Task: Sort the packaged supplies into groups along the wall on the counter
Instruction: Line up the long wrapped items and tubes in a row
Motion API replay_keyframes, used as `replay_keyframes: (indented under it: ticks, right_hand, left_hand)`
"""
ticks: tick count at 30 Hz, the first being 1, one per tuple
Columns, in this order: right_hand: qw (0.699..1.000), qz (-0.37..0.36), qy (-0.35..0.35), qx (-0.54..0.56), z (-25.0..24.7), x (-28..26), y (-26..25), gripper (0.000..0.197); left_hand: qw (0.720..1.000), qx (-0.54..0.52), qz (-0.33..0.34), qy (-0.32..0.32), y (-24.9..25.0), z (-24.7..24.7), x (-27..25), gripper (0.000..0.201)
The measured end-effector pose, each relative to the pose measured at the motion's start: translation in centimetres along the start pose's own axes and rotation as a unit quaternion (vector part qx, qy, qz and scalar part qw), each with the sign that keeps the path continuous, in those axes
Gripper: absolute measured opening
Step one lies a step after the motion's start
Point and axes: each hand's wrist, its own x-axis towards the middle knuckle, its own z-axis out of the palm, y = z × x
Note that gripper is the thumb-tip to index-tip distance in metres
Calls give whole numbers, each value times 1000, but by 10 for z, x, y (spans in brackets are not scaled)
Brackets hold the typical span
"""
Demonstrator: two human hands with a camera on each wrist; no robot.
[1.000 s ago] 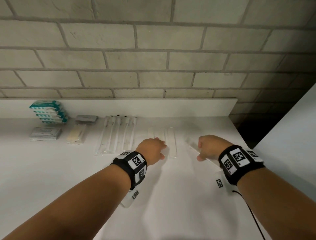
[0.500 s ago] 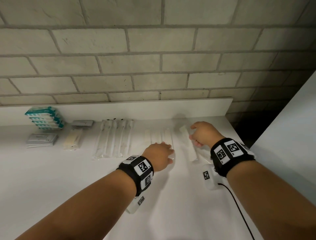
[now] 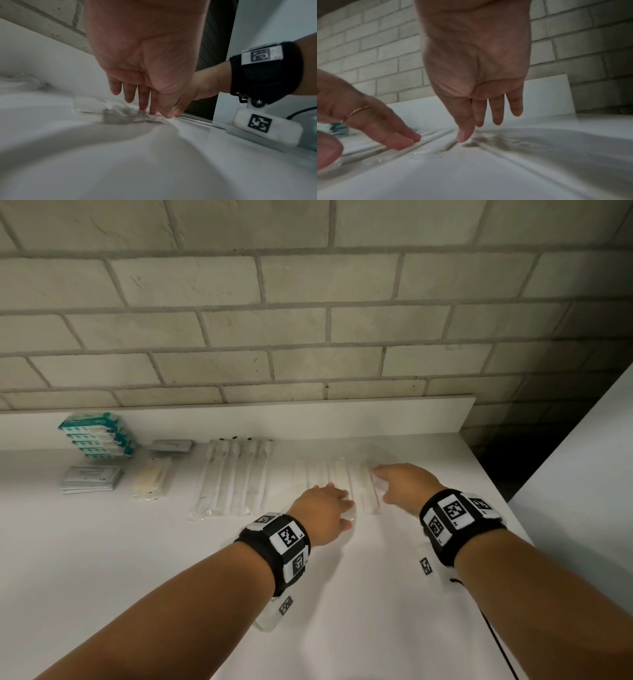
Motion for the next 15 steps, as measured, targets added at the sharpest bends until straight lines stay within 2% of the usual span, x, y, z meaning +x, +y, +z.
replay_keyframes:
  ticks: [2, 5, 7, 12, 15]
  right_hand:
    - [999, 40, 33, 17, -4, -5, 8, 54]
    - [994, 106, -32, -17, -9, -16, 16, 56]
    - [991, 111, -67, -25, -7, -21, 16, 56]
    - [996, 75, -40, -26, -2, -31, 18, 26]
    - [997, 76, -7, -8, -5, -31, 20, 30]
  left_hand:
    - [999, -25, -3, 23, 2, 1, 1, 57]
    - [998, -46, 7, 45, 10, 1, 6, 62]
    - [999, -36, 14, 37, 19, -1, 11, 63]
    - [999, 2, 27, 30, 38, 3, 17, 54]
    - [999, 7, 27, 33, 43, 3, 15, 54]
